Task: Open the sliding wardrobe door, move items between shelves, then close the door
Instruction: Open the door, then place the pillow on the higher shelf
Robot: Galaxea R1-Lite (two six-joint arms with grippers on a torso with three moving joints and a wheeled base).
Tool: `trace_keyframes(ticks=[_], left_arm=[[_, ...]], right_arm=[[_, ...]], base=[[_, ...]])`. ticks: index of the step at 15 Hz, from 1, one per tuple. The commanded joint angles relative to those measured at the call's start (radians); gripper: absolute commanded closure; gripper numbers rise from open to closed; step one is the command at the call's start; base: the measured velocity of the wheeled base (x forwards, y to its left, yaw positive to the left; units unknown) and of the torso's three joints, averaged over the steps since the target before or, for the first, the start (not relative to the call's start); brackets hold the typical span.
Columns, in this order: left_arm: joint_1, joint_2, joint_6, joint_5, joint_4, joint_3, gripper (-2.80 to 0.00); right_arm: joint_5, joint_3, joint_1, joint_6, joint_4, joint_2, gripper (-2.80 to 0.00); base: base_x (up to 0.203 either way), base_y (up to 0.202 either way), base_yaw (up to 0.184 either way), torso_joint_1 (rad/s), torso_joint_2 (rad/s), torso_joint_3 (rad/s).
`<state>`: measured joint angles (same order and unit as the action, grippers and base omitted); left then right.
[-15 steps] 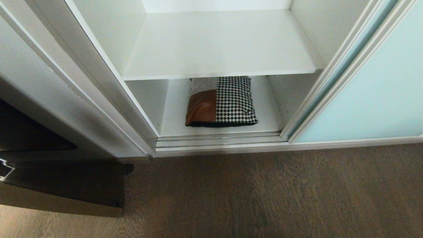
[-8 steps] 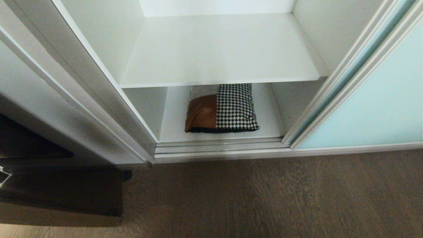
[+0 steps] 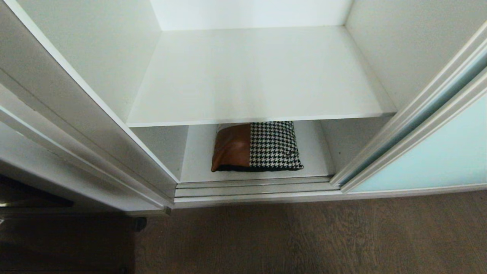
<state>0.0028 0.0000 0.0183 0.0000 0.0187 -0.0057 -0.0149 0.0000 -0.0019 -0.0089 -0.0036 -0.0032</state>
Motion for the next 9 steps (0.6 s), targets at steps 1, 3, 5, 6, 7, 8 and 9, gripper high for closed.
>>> trace_keyframes(ticks=[1,3,5,6,7,8,9], left_arm=[[0.001,0.002,0.000,0.000,0.000,0.001,0.00],[0.000,0.002,0.000,0.000,0.000,0.001,0.00],[0.002,0.002,0.000,0.000,0.000,0.000,0.00],[0.000,0.002,0.000,0.000,0.000,0.001,0.00],[0.000,0.002,0.000,0.000,0.000,0.001,0.00],[0.000,0.002,0.000,0.000,0.000,0.000,0.00],[0.000,0.002,0.000,0.000,0.000,0.001,0.00]], right_arm=[[0.000,0.000,0.000,0.000,-0.001,0.003,0.00],[0.000,0.000,-0.001,0.000,-0.001,0.003,0.00],[0.000,0.000,0.000,0.000,0.000,0.003,0.00],[0.000,0.000,0.000,0.000,0.000,0.003,0.00],[0.000,0.000,0.000,0.000,-0.001,0.003,0.00],[0.000,0.000,0.000,0.000,-0.001,0.003,0.00],[0.000,0.000,0.000,0.000,-0.001,0.003,0.00]], base=[[0.000,0.000,0.000,0.000,0.00,0.000],[0.000,0.000,0.000,0.000,0.00,0.000],[0.000,0.000,0.000,0.000,0.00,0.000],[0.000,0.000,0.000,0.000,0.00,0.000],[0.000,0.000,0.000,0.000,0.00,0.000],[0.000,0.000,0.000,0.000,0.00,0.000],[0.000,0.000,0.000,0.000,0.00,0.000]])
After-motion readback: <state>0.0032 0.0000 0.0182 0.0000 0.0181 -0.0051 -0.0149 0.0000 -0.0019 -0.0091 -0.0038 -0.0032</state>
